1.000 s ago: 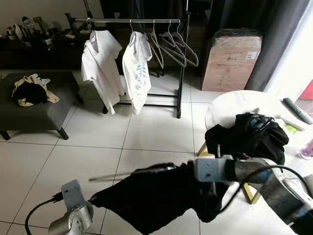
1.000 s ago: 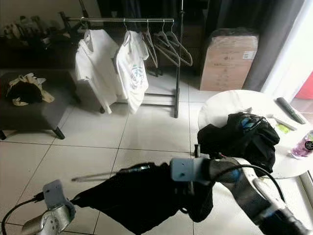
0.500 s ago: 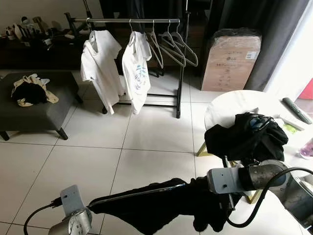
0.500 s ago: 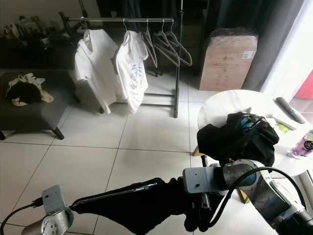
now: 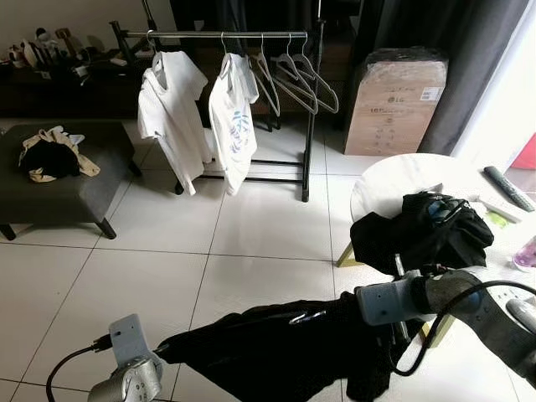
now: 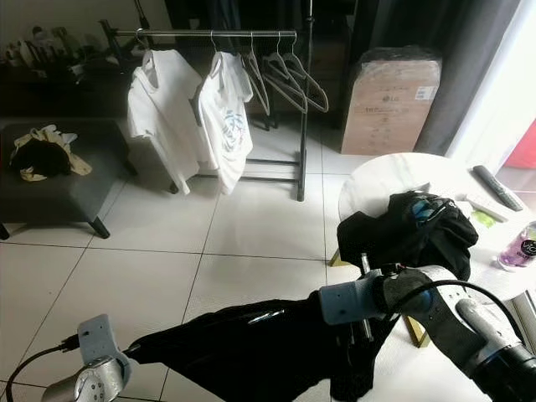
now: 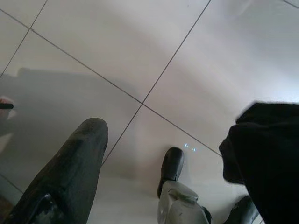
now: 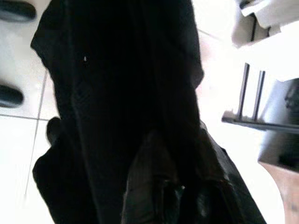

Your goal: Hang hanger

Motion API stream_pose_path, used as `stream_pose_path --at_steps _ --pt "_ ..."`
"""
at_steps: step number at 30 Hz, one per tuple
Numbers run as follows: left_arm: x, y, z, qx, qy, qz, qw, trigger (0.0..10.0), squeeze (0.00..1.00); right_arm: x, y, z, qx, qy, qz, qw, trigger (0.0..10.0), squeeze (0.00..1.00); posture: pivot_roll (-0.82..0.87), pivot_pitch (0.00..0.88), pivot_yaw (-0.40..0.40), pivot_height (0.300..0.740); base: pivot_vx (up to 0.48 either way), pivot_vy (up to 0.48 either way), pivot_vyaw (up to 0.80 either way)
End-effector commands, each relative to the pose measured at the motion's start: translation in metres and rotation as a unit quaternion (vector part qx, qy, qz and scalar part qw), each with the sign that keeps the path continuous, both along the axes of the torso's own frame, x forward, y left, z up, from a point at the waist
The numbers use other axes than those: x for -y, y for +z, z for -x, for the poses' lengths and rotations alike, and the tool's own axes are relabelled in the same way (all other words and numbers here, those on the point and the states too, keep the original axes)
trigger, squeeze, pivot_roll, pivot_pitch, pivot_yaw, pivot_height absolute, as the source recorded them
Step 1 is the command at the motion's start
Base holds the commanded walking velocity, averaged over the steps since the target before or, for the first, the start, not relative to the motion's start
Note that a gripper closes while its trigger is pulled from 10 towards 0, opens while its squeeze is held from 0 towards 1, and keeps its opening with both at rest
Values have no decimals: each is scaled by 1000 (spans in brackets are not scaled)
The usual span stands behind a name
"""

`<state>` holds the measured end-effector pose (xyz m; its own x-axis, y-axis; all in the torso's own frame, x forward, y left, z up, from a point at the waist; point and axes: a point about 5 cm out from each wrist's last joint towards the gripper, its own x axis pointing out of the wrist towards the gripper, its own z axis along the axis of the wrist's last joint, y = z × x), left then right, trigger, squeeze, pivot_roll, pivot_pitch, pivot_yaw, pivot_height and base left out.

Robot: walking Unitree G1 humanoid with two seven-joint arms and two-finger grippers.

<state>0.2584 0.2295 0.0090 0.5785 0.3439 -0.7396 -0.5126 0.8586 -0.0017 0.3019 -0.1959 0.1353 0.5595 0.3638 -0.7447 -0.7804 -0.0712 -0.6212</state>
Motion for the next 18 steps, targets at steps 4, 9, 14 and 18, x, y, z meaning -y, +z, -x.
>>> stream_pose_path --at_steps 4,9,14,18 --pt "-38 0 20 -23 65 -77 995 10000 0 51 0 -7 20 -116 114 987 10000 0 -42 163 39 740 0 0 0" --pt "-37 8 14 14 71 -74 995 10000 0 52 -6 -6 24 -129 123 984 10000 0 -42 164 36 740 0 0 0" --pt "-11 22 -5 89 -4 -24 996 10000 0 24 -20 -6 11 -165 1 986 10000 0 -40 164 36 740 0 0 0" --pt "14 34 -17 139 -101 -4 985 10000 0 3 -24 -8 8 -185 -75 980 10000 0 -41 164 35 740 0 0 0"
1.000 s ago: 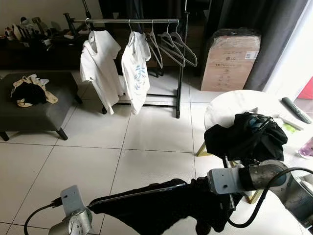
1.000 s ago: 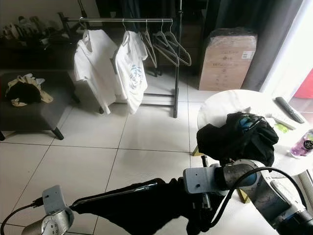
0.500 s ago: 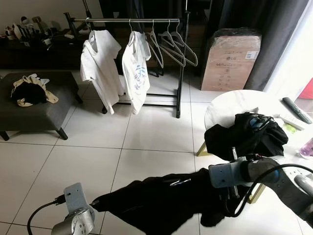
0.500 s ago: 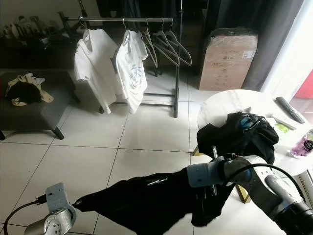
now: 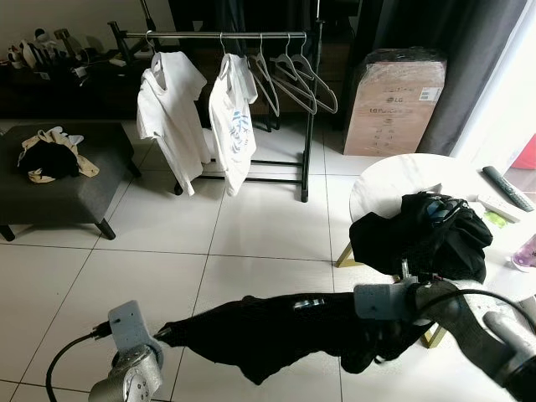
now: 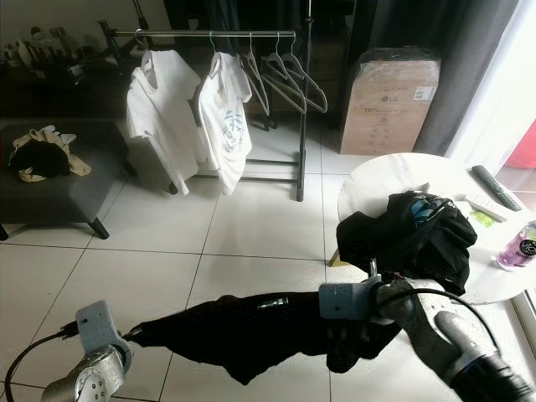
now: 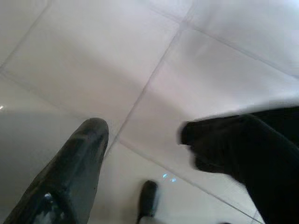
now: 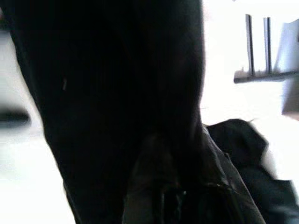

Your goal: Hang hanger

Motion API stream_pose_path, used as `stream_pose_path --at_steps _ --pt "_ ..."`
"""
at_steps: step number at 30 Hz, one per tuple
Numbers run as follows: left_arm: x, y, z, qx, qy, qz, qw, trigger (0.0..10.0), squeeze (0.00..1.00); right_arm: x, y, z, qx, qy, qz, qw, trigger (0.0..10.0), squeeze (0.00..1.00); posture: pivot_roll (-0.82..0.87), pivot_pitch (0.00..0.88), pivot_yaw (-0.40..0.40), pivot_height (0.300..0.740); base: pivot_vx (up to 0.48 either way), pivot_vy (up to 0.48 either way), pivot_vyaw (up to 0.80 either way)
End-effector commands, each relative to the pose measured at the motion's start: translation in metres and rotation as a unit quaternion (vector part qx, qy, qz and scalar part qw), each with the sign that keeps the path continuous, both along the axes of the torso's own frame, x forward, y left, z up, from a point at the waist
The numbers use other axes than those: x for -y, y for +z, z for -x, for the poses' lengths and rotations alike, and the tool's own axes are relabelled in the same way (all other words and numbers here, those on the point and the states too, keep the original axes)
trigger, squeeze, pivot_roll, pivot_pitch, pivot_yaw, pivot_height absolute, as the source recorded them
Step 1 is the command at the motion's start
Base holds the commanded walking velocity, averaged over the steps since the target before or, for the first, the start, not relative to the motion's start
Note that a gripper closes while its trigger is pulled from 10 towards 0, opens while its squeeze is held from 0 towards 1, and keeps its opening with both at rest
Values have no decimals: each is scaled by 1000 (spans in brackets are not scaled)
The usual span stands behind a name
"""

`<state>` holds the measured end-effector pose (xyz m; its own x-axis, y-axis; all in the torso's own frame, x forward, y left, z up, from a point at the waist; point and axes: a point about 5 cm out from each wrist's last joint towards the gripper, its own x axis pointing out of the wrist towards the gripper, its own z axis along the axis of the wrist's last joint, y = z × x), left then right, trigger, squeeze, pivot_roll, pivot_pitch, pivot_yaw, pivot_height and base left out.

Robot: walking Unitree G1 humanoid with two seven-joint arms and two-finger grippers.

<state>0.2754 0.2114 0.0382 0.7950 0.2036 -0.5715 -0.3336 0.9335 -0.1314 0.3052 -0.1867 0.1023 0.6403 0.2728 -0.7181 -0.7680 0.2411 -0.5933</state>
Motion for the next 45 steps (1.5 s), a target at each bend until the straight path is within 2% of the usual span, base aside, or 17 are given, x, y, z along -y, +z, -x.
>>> stream_pose_path --at_steps 1,5,9,13,16,17,19,30,34,35,37,38,39,40,42,43,45 --pt "12 17 -6 57 -77 -21 995 10000 0 6 7 -6 23 -55 -25 998 10000 0 -39 164 34 740 0 0 0" --pt "19 23 -8 76 -97 -17 992 10000 0 7 4 -6 26 -61 -13 998 10000 0 -37 165 35 740 0 0 0" --pt "47 47 -12 128 -204 -12 970 10000 0 4 -3 -7 32 -86 -27 995 10000 0 -40 164 31 740 0 0 0" --pt "48 47 -11 127 -215 -13 968 10000 0 2 -3 -6 30 -87 -32 995 10000 0 -40 164 31 740 0 0 0" --pt "62 54 -9 146 -283 -37 947 10000 0 -7 -12 1 -2 -61 -18 998 10000 0 -34 164 32 740 0 0 0" --pt "73 61 -7 161 -333 -50 928 10000 0 -11 -19 6 -18 -45 3 999 10000 0 -33 164 31 740 0 0 0" --pt "76 65 -6 164 -354 -51 920 10000 0 -13 -21 6 -17 -41 4 999 10000 0 -32 164 31 740 0 0 0" --pt "67 69 -8 174 -357 -96 913 10000 0 -38 -6 9 -37 7 -105 994 10000 0 -32 157 34 740 0 0 0" --pt "58 85 -7 196 -413 -118 882 10000 0 -41 -7 14 -61 49 -93 993 10000 0 -28 154 36 740 0 0 0" --pt "54 89 -4 193 -460 -117 859 10000 0 -39 -11 17 -73 62 -79 992 10000 0 -23 150 37 740 0 0 0" --pt "51 92 0 191 -493 -116 841 10000 0 -38 -14 19 -84 69 -70 992 10000 0 -26 149 39 740 0 0 0" --pt "46 94 2 186 -511 -110 832 10000 82 -39 -15 20 -90 74 -68 991 10000 0 -29 147 41 740 0 0 0" --pt "36 103 9 177 -551 -77 812 10000 459 -40 -19 25 -111 90 -67 987 10000 0 -30 148 42 740 0 0 0" --pt "36 103 9 177 -551 -77 812 10000 459 -40 -19 25 -111 90 -67 987 10000 0 -30 148 42 740 0 0 0" --pt "25 121 20 178 -606 -23 775 10000 475 -40 -27 33 -147 111 -62 981 10000 0 -22 149 44 740 0 0 0" --pt "25 121 20 178 -606 -23 775 10000 475 -40 -27 33 -147 111 -62 981 10000 0 -22 149 44 740 0 0 0" --pt "17 125 28 159 -646 -28 746 10000 490 -39 -34 37 -163 118 -52 978 10000 0 -16 150 45 740 0 0 0"
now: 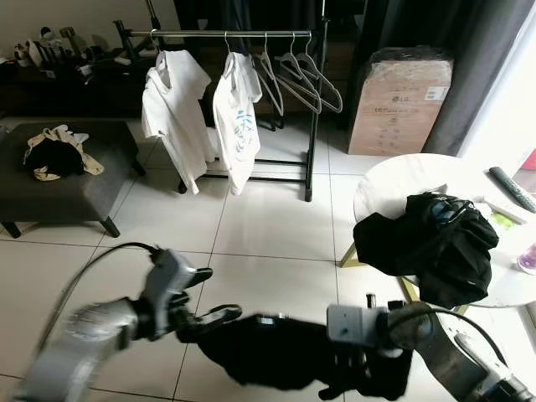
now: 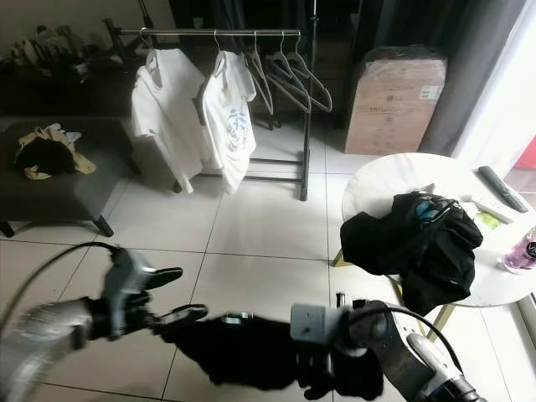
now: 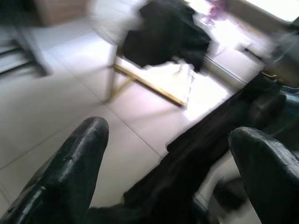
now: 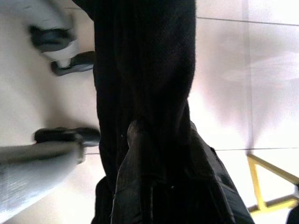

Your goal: Hang hanger

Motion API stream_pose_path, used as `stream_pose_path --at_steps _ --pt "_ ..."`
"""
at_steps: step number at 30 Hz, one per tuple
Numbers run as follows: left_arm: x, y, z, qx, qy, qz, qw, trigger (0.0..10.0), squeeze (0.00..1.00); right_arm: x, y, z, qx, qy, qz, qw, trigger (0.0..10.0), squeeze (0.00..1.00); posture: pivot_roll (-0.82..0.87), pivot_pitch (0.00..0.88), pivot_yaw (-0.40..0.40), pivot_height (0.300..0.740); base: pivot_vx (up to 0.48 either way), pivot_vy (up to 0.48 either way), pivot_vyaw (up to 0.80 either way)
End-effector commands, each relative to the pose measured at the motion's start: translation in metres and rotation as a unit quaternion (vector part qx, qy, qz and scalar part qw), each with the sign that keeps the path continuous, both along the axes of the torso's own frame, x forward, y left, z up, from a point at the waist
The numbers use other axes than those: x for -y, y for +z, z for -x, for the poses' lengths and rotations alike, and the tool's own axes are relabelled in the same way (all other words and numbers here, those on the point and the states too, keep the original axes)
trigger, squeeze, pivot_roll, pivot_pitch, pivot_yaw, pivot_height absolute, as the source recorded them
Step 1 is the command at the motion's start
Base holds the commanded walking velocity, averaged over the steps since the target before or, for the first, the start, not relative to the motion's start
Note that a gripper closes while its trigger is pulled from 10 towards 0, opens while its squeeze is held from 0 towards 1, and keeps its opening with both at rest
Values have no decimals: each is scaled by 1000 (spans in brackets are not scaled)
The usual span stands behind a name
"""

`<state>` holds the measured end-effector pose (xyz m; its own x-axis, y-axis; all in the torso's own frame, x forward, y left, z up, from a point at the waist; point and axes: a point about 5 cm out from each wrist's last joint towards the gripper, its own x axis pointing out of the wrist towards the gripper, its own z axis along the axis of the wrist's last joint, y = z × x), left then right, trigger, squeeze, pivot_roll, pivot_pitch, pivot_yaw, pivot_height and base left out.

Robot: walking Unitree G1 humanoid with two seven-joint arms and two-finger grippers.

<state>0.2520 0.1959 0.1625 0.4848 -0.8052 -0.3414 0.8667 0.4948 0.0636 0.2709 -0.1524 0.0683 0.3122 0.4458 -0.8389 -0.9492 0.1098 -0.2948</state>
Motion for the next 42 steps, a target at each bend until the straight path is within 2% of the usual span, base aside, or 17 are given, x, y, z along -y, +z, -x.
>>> stream_pose_path --at_steps 1,3,4,6,9,11,12,14,17,23,27,35,36,37,42 --pt "-2 1 8 -13 -40 -4 999 10000 490 -4 -3 4 -7 20 -3 1000 10000 0 -15 150 45 740 0 0 0" --pt "-9 -7 17 -35 -71 -59 995 10000 392 -7 -6 5 -18 21 -7 1000 10000 0 -16 149 47 740 0 0 0" --pt "-12 -11 19 -39 -76 -77 993 10000 0 -8 -6 6 -22 22 -9 999 10000 0 -16 149 47 740 0 0 0" --pt "-14 -23 25 -60 -99 -121 986 10000 0 -10 -6 6 -28 29 -14 999 10000 0 -19 151 48 740 0 0 0" --pt "-9 -32 35 -77 -148 -156 974 10000 0 -11 -3 6 -30 33 -19 999 10000 0 -23 150 48 740 0 0 0" --pt "-6 -37 37 -68 -167 -170 969 10000 0 -10 0 5 -27 38 -19 999 10000 0 -25 149 50 740 0 0 0" --pt "-1 -41 34 -46 -166 -178 969 10000 0 -10 3 4 -23 43 -23 999 10000 0 -28 148 51 740 0 0 0" --pt "5 -43 30 -27 -157 -175 972 10000 0 -11 7 2 -19 47 -30 998 10000 0 -32 148 52 740 0 0 0" --pt "17 -48 29 -21 -162 -137 977 10000 0 -14 16 3 -17 67 -43 997 10000 0 -40 146 52 740 0 0 0" --pt "19 -58 31 -29 -166 -127 977 10000 0 -19 22 7 -21 94 -55 994 10000 0 -37 144 50 740 0 0 0" --pt "24 -70 30 -32 -167 -119 978 10000 0 -29 32 13 -32 132 -82 987 10000 0 -40 145 49 740 0 0 0" --pt "30 -77 28 -39 -165 -112 979 10000 0 -29 32 15 -39 143 -75 986 10000 0 -41 143 45 740 0 0 0" --pt "31 -78 27 -40 -166 -112 979 9373 0 -29 33 15 -39 144 -76 986 10000 0 -41 143 45 740 0 0 0" --pt "33 -80 27 -40 -166 -109 979 0 0 -29 34 15 -40 145 -77 986 10000 0 -46 139 44 740 0 0 0" --pt "35 -82 25 -38 -167 -101 980 0 0 -29 34 16 -42 148 -76 985 10000 0 -43 132 43 740 0 0 0"
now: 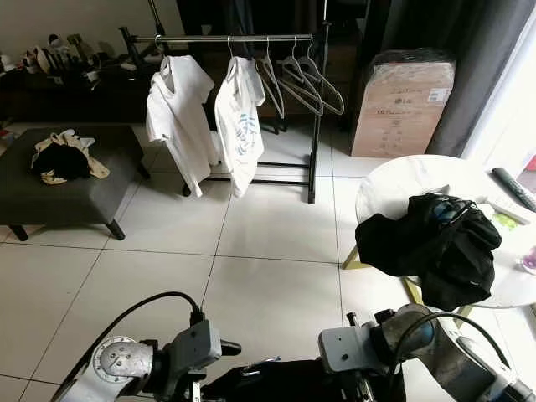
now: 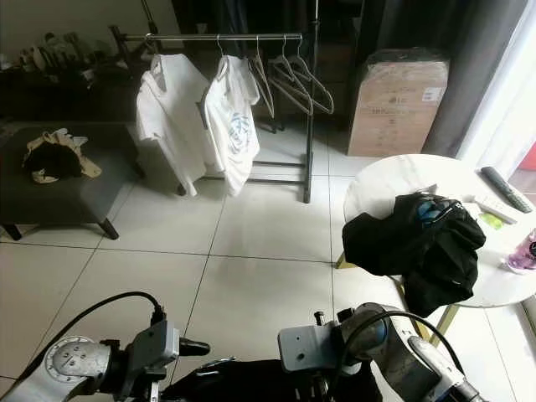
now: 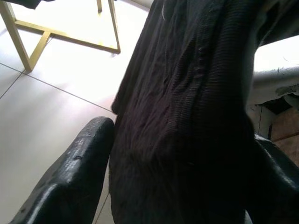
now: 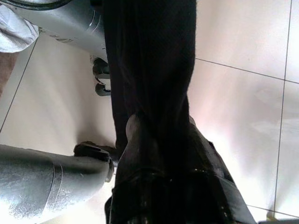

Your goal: Hang hanger

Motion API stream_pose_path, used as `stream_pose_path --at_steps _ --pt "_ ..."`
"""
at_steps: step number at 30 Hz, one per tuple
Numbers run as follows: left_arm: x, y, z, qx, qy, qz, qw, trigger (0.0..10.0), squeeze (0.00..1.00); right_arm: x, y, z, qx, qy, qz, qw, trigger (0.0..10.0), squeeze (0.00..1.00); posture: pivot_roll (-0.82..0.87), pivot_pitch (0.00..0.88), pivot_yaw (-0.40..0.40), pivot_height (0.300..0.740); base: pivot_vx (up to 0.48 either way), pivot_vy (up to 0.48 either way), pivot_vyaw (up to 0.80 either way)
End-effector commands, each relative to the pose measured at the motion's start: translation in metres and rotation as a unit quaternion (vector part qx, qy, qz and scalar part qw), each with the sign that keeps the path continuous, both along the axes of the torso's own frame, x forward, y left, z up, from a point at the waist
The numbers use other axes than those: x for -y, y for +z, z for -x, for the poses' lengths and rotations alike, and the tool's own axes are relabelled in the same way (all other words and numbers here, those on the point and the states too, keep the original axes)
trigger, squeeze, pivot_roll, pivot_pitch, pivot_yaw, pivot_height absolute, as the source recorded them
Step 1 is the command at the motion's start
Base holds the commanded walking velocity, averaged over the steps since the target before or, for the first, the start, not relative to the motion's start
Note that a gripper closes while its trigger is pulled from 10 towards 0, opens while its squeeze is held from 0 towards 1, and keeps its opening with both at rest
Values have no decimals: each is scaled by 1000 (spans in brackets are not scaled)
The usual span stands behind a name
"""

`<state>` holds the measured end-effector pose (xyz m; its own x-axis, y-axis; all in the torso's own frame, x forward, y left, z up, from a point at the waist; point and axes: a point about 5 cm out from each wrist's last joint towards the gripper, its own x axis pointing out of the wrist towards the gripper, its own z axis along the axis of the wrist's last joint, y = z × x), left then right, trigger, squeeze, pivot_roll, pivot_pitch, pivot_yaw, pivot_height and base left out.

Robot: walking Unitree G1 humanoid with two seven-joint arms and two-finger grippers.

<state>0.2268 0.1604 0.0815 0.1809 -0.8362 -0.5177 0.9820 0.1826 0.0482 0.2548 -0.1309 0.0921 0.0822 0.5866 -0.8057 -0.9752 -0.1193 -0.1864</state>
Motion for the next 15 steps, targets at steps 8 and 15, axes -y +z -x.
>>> stream_pose_path --at_steps 8,15 --pt "0 -4 2 -11 -11 -12 1000 0 0 -8 10 0 11 15 -27 999 10000 0 -44 122 43 740 0 0 0" --pt "0 -5 2 -14 -13 -12 1000 0 0 -8 10 -1 12 14 -27 999 10000 0 -43 120 43 740 0 0 0"
